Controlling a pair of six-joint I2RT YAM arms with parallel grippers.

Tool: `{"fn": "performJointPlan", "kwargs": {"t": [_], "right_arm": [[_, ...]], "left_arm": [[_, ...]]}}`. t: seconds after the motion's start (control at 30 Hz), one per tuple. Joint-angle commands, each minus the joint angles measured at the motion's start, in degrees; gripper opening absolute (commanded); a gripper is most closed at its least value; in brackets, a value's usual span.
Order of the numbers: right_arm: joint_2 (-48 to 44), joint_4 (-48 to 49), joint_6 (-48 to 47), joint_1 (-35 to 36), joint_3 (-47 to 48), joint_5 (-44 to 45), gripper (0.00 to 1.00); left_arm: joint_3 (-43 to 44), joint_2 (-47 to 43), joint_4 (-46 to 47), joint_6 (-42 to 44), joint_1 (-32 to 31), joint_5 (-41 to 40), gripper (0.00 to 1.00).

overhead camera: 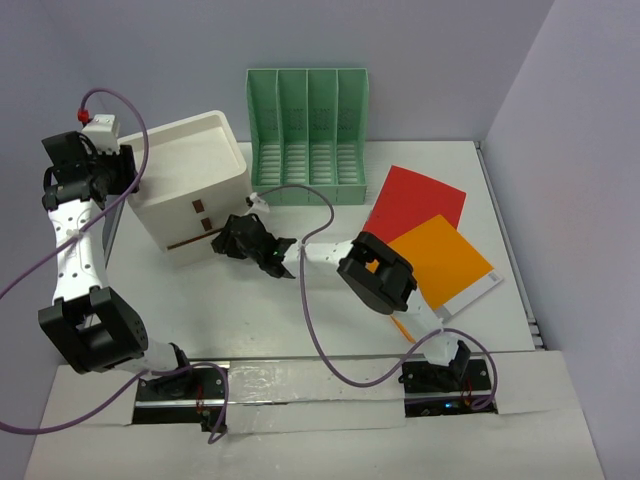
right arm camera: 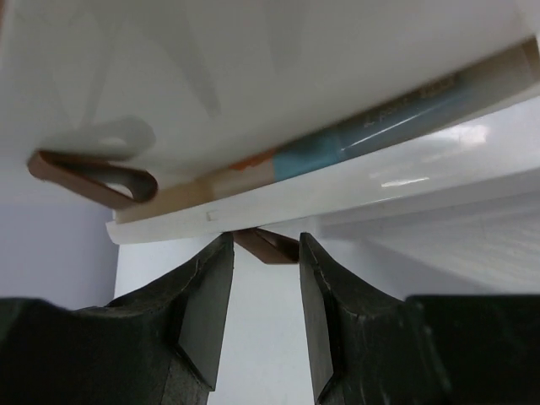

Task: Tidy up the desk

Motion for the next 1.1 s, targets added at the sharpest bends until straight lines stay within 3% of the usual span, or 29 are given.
{"fn": "performJointPlan", "kwargs": {"t": [0.0,0.37,0.63,0.7,0.83,0.97,1.07], "right_arm": [[2.1,4.0,1.3,-0.5,4.9,3.7,0.45],[4.4,5.3,3.7,-0.6,8.8,6.1,0.45],[-8.3,12.4,-3.0,-0.2,-7.5,8.5,0.47],[-13.5,16.4,-7.6,-0.1,-12.9,7.1,0.53],[-20.3,20.6,-16.8,-0.5,-18.7,-3.0,0.83],[-30.9,14.7,-20.4,-0.5,-24.9,-6.3,0.86],[-40.6,-0.8,-16.8,-3.7,-30.7,-5.3,0.90]], "left_arm": [[0.4,-0.5,-2.1,1.8,0.3,2.4,0.63],[0.0,-1.3,-1.9,3.5,0.4,2.3,0.63],[0.2,-1.4,-2.1,3.5,0.3,3.4,0.63],[-0.1,-1.5,-1.9,3.6,0.3,3.4,0.63],[0.4,-1.3,-2.7,3.9,0.3,3.8,0.63],[1.0,-1.3,-3.0,4.0,0.3,4.2,0.63],[2.7,-1.4,-3.4,3.7,0.3,4.5,0.64]]}}
